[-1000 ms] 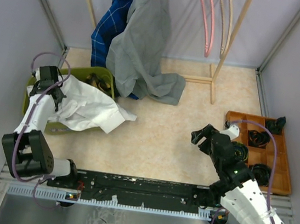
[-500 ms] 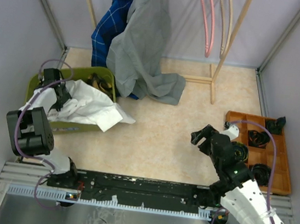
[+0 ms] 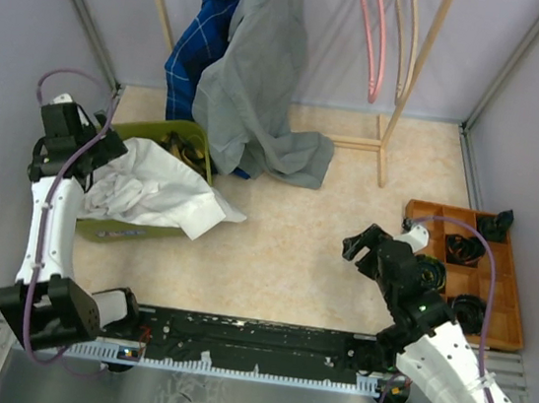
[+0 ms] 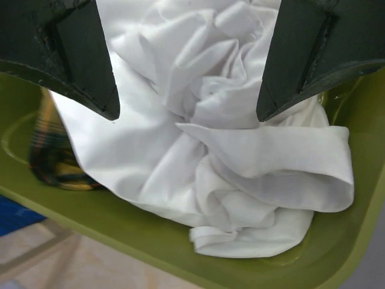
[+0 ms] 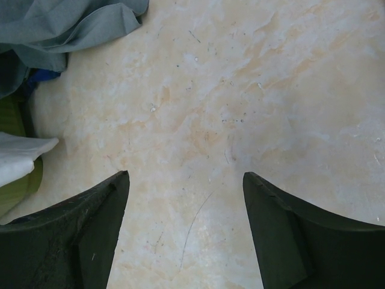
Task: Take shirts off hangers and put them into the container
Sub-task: Place the shirt in the bin.
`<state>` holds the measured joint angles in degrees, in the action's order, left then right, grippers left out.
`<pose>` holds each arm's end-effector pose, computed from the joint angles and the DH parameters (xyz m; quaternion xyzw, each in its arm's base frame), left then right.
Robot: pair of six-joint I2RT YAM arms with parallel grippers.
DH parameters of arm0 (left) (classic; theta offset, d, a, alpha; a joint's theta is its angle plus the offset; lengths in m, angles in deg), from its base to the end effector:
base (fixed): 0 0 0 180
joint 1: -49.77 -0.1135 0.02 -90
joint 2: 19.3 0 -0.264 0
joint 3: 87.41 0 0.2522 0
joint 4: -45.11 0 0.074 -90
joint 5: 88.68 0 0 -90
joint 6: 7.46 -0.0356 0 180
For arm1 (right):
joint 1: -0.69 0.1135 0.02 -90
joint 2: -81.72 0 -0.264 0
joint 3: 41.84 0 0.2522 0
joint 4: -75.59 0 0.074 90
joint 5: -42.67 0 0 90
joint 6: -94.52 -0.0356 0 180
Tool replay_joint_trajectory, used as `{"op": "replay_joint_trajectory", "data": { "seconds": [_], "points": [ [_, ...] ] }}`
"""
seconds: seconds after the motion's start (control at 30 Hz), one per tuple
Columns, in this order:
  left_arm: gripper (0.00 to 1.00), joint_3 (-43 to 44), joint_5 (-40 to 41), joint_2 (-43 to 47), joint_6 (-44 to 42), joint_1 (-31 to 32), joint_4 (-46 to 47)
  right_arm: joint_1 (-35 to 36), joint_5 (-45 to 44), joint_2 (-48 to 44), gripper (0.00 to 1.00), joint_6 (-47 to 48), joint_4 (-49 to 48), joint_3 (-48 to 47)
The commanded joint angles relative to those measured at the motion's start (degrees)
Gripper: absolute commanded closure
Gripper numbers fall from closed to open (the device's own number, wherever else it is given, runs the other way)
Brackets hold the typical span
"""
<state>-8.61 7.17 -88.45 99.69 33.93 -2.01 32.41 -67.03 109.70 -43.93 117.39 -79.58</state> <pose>0.2506 0.0749 0.3359 -0.2759 0.8523 0.0407 0.4424 0.1140 0.0563 0.2231 0.2074 0.8407 0.1929 0.4616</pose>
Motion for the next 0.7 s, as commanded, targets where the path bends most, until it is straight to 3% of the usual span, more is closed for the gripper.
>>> {"op": "replay_joint_trajectory", "data": {
  "seconds": [0.0, 0.2, 0.27, 0.47, 0.67],
  "points": [
    [0.0, 1.2, -9.1, 5.1, -0.4, 0.3, 0.2, -0.1, -0.9, 1.4, 0.23, 0.0, -3.7, -1.0],
    [0.12, -1.2, -33.4, 10.2, 4.0, 3.0, 4.2, -0.1, -0.2, 2.9, 0.23, -0.5, -4.9, -1.2],
    [0.13, -2.7, -34.5, 11.5, 4.0, 7.9, 5.2, -0.1, 0.0, 3.2, 0.22, -0.8, -5.2, -1.3],
    [0.17, -2.4, -20.5, 10.9, -0.2, 31.6, 0.7, -0.1, 0.6, 3.7, 0.22, -1.1, -5.5, -1.2],
    [0.19, 3.0, -3.2, 5.1, -4.0, 47.2, -7.4, -0.1, 0.8, 3.8, 0.21, -1.4, -5.6, -1.3]
  ]
}}
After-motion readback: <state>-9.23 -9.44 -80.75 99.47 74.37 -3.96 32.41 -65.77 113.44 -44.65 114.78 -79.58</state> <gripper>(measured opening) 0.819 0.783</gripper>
